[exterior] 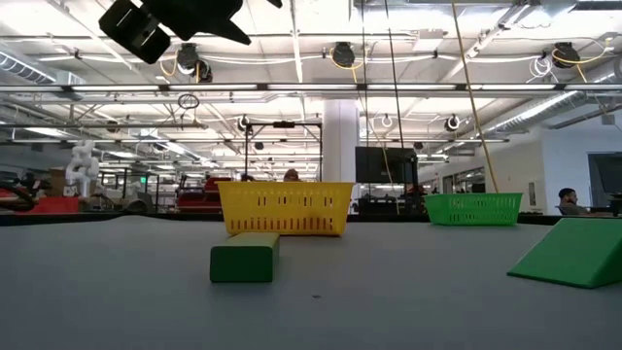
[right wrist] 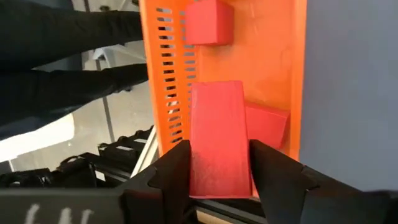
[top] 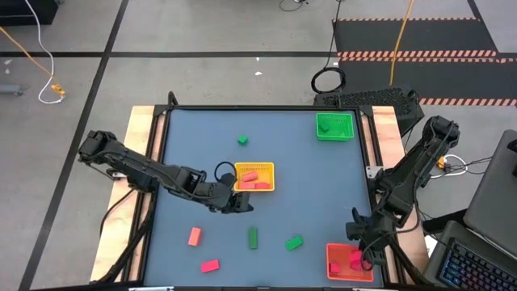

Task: Sort & place blocks by color
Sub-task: Put the red block into the orange basket, then put the green block into the green basket

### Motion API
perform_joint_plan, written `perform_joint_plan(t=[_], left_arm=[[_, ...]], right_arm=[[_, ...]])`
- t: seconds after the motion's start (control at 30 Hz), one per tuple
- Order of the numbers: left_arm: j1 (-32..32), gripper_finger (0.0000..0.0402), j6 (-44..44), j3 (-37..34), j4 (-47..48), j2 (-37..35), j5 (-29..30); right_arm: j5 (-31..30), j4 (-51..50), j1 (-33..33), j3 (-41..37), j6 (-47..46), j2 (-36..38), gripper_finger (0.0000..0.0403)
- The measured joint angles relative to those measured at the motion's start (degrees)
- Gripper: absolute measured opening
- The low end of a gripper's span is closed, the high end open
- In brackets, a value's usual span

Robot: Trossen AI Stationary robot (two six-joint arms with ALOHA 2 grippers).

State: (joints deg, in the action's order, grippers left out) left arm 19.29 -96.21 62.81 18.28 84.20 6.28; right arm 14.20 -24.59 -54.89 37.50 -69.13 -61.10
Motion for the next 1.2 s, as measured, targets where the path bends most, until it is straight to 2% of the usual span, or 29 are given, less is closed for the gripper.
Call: perform_joint_plan(t=[0.3,0.4,0.57,0.73,0.87,0.97,1.2], left_arm=[[-0.3,0.0184,0.1,0.0,-0.1,0.0,-0.1],[-0.6,0.0184,0.6,0.0,-0.1,0.0,-0.7],[-1.6,0.0184,3.2,0.0,-0.1,0.0,-0.7],[-2.7,0.0184,8.8,0.0,-0.3,0.0,0.7],[-3.4,0.0184,11.0,0.0,-0.5,0.0,0.8],[-3.8,0.0184,12.8,0.0,-0.8,0.0,-0.1],[-3.9,0.0184,15.6,0.0,-2.1,0.0,-9.5]], right_arm=[[-6.8,0.5,0.0,0.0,1.1,1.7,0.0206],[-9.7,4.8,0.0,0.0,2.7,2.7,0.0218],[-20.7,17.8,1.2,0.0,13.5,3.3,0.0230],[-26.2,23.3,5.7,0.0,28.4,2.1,0.0228],[-26.3,25.0,11.4,0.0,33.9,-0.7,0.0220],[-25.9,29.9,15.1,0.0,37.9,-4.4,0.0218],[-14.8,40.3,19.2,0.0,44.8,-15.4,0.0223]])
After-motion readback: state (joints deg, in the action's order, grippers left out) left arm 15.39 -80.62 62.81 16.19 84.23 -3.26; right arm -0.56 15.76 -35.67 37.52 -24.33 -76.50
